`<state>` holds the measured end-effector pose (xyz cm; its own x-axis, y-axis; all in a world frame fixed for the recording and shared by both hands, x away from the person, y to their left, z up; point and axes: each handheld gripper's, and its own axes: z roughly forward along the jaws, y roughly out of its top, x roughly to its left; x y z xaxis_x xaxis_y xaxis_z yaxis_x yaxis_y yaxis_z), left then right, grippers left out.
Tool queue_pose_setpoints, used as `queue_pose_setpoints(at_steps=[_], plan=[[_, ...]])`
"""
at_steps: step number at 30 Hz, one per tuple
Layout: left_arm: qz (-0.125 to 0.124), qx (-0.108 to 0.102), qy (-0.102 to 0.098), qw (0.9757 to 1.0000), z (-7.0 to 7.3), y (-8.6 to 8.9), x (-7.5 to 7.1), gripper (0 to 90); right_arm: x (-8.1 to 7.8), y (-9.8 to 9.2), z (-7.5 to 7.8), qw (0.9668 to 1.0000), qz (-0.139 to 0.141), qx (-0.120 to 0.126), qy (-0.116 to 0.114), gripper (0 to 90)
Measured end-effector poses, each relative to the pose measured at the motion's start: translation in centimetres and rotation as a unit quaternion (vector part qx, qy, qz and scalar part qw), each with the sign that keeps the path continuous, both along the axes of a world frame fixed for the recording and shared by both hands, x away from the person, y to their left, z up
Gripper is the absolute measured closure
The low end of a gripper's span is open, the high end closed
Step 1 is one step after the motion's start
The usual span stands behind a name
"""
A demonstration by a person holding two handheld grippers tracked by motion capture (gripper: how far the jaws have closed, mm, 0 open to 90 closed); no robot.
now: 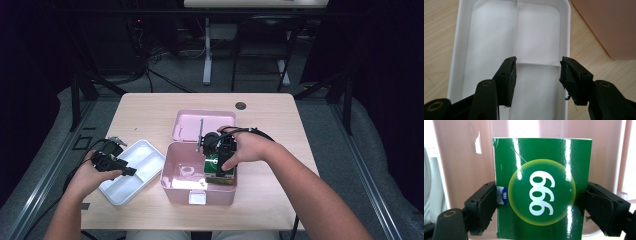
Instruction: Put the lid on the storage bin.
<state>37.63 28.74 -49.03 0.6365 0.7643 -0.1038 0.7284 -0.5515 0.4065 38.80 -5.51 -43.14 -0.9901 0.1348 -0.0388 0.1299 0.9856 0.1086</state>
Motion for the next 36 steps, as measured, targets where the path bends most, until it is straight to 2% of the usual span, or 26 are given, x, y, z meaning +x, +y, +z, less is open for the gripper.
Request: queue_pose_setpoints(at_steps=[13, 19, 29, 32, 36], plan=[[-0.003, 0.001, 0.001, 1.0000, -0.1, -0.1, 0.0, 46.8, 0.1, 0.4, -1.2, 0.9997, 0.006, -0.022, -0.007, 15.3], [-0.005, 0.002, 0.002, 1.0000, -0.1, -0.1, 0.0, 46.8, 0.1, 0.3, -1.5, 0.9999, 0.003, -0.017, 0.002, 15.1], [-0.003, 0.003, 0.003, 1.0000, -0.1, -0.2, 0.0, 46.7, 0.2, 0.0, -1.8, 0.9998, -0.001, -0.019, 0.001, 14.7], [-0.002, 0.000, 0.003, 1.0000, -0.1, -0.2, 0.0, 46.8, 0.2, -0.2, -1.8, 0.9998, -0.004, -0.021, 0.000, 17.8], [-0.003, 0.001, 0.002, 1.0000, -0.1, -0.2, 0.0, 46.8, 0.3, -0.5, -1.1, 0.9999, -0.010, -0.005, -0.003, 19.0]])
